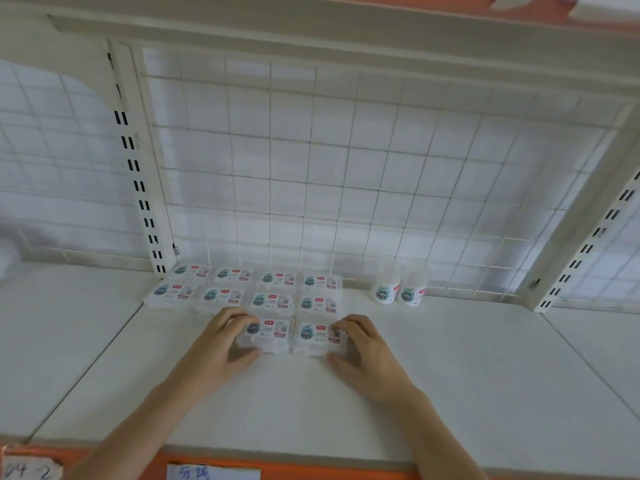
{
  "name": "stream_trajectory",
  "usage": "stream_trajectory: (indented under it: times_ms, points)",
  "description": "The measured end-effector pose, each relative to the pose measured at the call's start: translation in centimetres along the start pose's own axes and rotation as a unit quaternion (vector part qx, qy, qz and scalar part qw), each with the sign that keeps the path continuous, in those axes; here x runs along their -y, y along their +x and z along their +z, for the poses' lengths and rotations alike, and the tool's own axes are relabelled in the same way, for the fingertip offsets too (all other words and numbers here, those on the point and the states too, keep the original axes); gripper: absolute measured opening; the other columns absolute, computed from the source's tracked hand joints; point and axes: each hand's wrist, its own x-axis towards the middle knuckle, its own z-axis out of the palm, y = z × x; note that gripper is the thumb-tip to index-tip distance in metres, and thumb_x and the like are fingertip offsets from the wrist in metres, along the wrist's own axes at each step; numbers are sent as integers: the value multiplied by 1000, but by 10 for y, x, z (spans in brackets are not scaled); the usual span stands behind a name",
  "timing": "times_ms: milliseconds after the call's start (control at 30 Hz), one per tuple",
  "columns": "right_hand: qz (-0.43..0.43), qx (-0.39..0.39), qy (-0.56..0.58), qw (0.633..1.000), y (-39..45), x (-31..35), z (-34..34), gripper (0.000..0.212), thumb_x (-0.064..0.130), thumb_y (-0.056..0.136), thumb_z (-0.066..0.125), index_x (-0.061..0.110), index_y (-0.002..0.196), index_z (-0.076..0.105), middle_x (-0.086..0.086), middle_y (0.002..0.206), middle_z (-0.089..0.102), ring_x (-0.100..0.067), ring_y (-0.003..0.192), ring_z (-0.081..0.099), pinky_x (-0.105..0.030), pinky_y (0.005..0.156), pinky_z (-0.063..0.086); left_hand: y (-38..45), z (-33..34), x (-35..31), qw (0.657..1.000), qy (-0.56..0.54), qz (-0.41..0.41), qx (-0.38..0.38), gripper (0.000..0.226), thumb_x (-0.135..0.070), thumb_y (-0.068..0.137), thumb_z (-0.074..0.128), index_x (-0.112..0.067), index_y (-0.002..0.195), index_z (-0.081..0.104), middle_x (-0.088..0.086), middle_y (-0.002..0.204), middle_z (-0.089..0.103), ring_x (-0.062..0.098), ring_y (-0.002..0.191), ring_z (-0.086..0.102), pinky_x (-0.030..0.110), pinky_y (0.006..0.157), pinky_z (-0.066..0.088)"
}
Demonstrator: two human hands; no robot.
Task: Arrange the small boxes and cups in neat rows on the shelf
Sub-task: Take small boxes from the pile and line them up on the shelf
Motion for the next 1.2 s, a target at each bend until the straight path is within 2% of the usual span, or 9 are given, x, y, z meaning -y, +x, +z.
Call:
stream_trajectory:
  times_ms: [100,300,600,767,867,1000,1133,1200]
  points:
    - [4,-2,-5,1000,-1,1,1,45,35,79,63,16,119,54,9,118,42,7,102,43,-3,90,34,0,2,3,1000,-4,2,-8,49,-51,73,55,-15,106,62,-17,108,41,-3,101,45,0,91,27]
    - [9,4,-4,1000,0,3,1,48,40,78,56,15,119,54,9,118,42,9,103,41,1,90,29,0,4,6,1000,-19,1,-19,43,-48,72,58,-19,104,61,-15,105,44,-1,98,48,4,90,32]
    - [5,0,2,1000,3,2,1,45,32,77,62,11,117,56,7,116,44,6,101,42,1,88,30,0,2,6,1000,-18,-2,-10,43,-48,74,58,-20,106,60,-16,107,43,-3,99,47,4,89,33]
    - [9,6,-3,1000,2,1,1,52,45,76,55,13,117,57,7,117,44,7,102,43,1,89,31,1,3,8,1000,-18,10,-12,42,-46,74,59,-20,106,60,-15,106,44,-3,98,47,3,89,32]
    - [18,5,-4,1000,2,0,1,49,42,76,59,14,117,56,8,117,43,6,101,43,1,88,31,2,5,11,999,-25,16,-19,41,-45,73,60,-20,105,59,-15,106,44,-3,99,47,5,89,34]
    - [27,11,-8,1000,4,1,2,47,38,77,60,17,119,54,13,126,36,7,112,37,5,93,20,3,6,13,999,-31,21,-24,38,-47,73,60,-28,106,54,-16,106,43,-3,98,48,8,88,37]
    - [46,18,-8,999,3,0,4,58,54,74,51,22,122,51,14,134,31,2,123,34,2,98,17,3,6,13,999,-29,21,-28,38,-50,73,59,-34,106,50,-17,107,43,-1,99,48,11,88,38]
    - [45,18,-7,999,3,0,4,57,53,75,51,21,122,51,14,134,30,2,122,35,3,97,17,2,7,14,999,-25,22,-32,38,-50,74,59,-33,106,51,-16,107,44,1,99,50,15,87,40]
